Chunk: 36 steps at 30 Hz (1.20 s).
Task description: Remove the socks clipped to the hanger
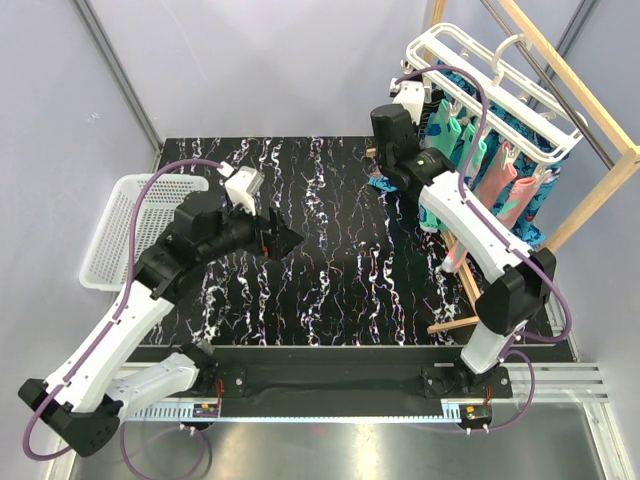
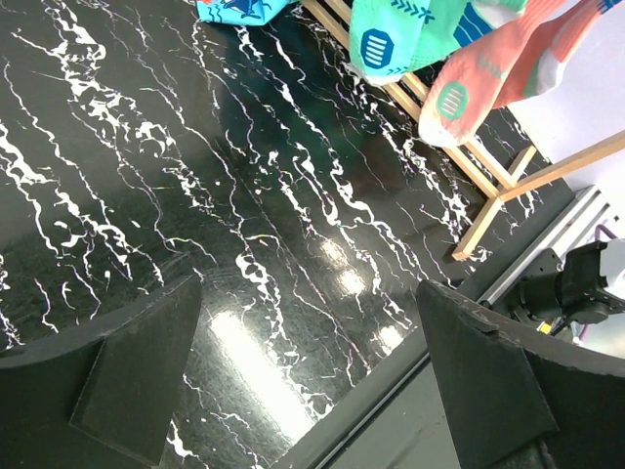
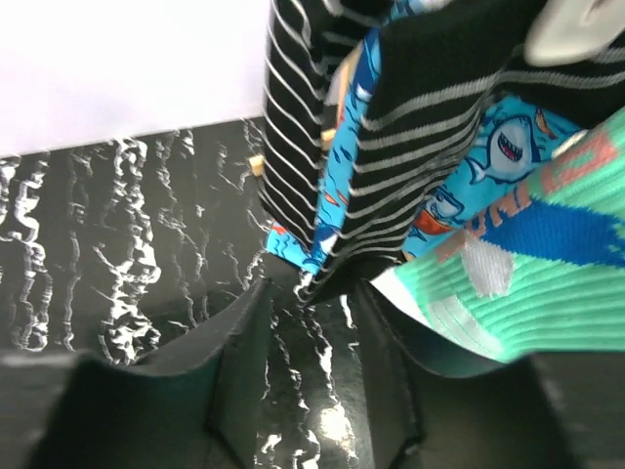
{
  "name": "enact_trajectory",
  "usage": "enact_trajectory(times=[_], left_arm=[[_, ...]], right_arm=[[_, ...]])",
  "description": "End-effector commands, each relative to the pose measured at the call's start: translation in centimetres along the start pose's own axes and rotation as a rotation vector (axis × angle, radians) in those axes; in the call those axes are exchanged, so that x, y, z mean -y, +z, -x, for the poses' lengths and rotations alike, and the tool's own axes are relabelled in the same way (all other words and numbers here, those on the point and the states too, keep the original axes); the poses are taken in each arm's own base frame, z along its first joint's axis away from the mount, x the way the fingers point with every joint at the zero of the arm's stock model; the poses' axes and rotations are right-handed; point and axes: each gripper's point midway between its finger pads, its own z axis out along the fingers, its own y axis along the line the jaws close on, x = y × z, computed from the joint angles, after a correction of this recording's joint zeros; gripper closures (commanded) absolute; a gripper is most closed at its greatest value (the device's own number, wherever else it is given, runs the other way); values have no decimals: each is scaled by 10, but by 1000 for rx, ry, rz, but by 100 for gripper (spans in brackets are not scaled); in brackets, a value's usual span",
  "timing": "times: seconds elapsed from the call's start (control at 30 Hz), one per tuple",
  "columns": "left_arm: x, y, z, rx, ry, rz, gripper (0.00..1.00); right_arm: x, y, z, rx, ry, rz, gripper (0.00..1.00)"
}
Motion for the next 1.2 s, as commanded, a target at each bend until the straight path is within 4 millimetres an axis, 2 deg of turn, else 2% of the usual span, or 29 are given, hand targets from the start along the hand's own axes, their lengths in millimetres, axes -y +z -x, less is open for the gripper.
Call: enact_trajectory(times=[0.0,0.07,0.17,0.2,0.23,0.27,0.33,0.37,0.53,0.6,0.63,0.67,0.7,0.77,0.87,0.93,1.0,1.03,1.07,1.1,1.13,1.17], left_arm=[[17,-8,32,88,29,-61,3],[18,-7,35,100,43,-77,3],[22,-6,53,156,52,-96,4],[24,-5,62,180,58,-99,4],[28,-9,75,212,67,-101,4],[23,-3,80,218,64,-75,5],[25,-3,104,282,72,-61,5],[19,7,110,291,61,-34,6],[33,30,153,435,68,-123,6],[37,45,168,459,77,-151,7],[34,63,169,447,83,-152,7],[38,62,187,485,102,-163,7],[36,70,189,479,102,-160,8],[28,90,189,453,85,-150,10],[27,95,189,457,60,-173,11],[22,95,177,445,38,-165,11],[13,94,167,436,9,-128,10],[7,92,156,418,-21,-112,10],[-1,91,148,406,-44,-89,10],[-4,88,142,399,-60,-87,9],[-7,85,128,381,-85,-83,9],[-9,81,123,377,-93,-82,9]], right_arm=[[15,-10,23,70,43,-18,58],[17,-14,21,61,45,-7,67],[18,-27,20,47,41,55,78],[21,-39,28,67,60,79,84],[22,-43,29,71,71,94,97],[27,-51,28,76,84,105,100],[33,-57,22,68,93,108,100],[36,-67,28,77,109,129,100],[44,-86,19,52,129,174,100],[49,-96,19,44,143,187,100],[47,-101,20,39,152,211,100],[49,-107,22,36,159,226,99],[49,-112,25,36,167,242,95],[47,-120,35,45,198,269,80],[38,-118,43,41,200,294,68],[30,-115,50,52,193,313,65],[16,-101,51,50,176,322,60],[11,-101,63,73,187,334,58],[0,-89,58,58,169,343,55],[-6,-84,65,82,161,351,54],[-11,-81,74,103,156,359,53],[-21,-65,67,92,132,347,51]])
